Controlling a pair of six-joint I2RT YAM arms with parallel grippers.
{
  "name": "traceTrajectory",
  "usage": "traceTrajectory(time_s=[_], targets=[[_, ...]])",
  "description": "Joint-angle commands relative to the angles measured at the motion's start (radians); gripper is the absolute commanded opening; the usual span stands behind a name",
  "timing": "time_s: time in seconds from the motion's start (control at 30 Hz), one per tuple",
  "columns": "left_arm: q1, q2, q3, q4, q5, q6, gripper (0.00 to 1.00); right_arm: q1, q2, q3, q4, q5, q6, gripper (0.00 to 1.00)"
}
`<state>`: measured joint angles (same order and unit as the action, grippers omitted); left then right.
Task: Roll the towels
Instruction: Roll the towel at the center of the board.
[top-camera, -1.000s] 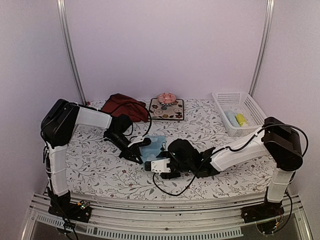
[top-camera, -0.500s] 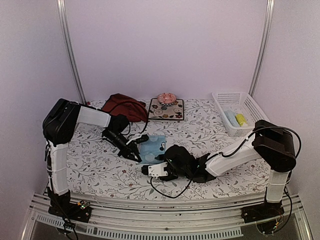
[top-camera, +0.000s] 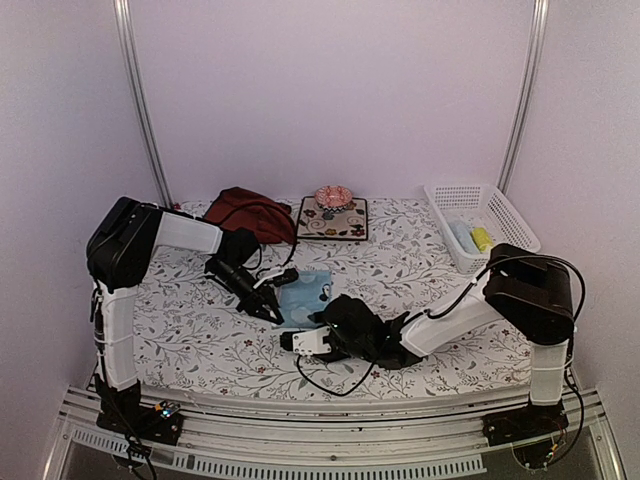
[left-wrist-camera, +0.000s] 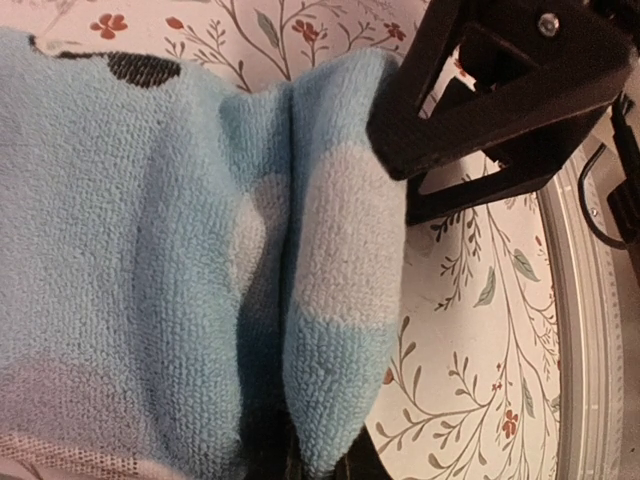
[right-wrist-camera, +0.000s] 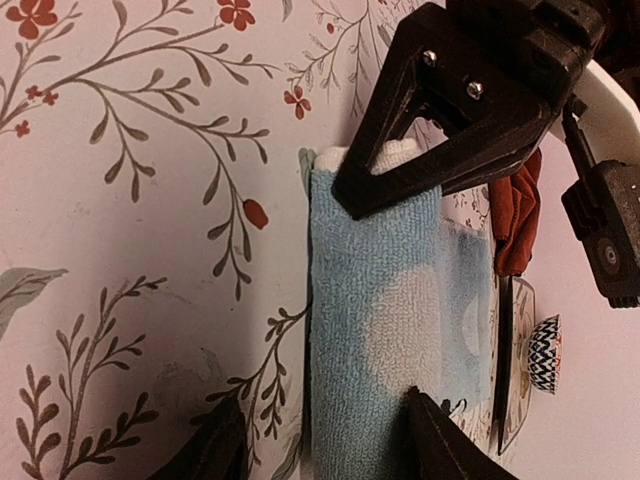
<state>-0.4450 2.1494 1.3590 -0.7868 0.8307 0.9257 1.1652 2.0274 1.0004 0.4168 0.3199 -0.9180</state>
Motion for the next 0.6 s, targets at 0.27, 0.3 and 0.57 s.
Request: traceTrajectory(time_s=[0.27, 0.3, 0.57], targets=[[-0.011, 0.047, 0.001, 0.015, -0.101, -0.003, 0.0, -0.003, 0.08, 0.047, -0.008, 0.053, 0.007, 0.43], [-0.011, 0.046, -0.001, 0.015, -0.099, 0.0, 0.0, -0.008, 0.084, 0.055, -0.022, 0.052, 0.02, 0.4], [-0.011, 0.038, -0.007, 0.015, -0.096, 0.011, 0.04, -0.043, 0.096, 0.114, -0.129, 0.017, 0.104, 0.22]])
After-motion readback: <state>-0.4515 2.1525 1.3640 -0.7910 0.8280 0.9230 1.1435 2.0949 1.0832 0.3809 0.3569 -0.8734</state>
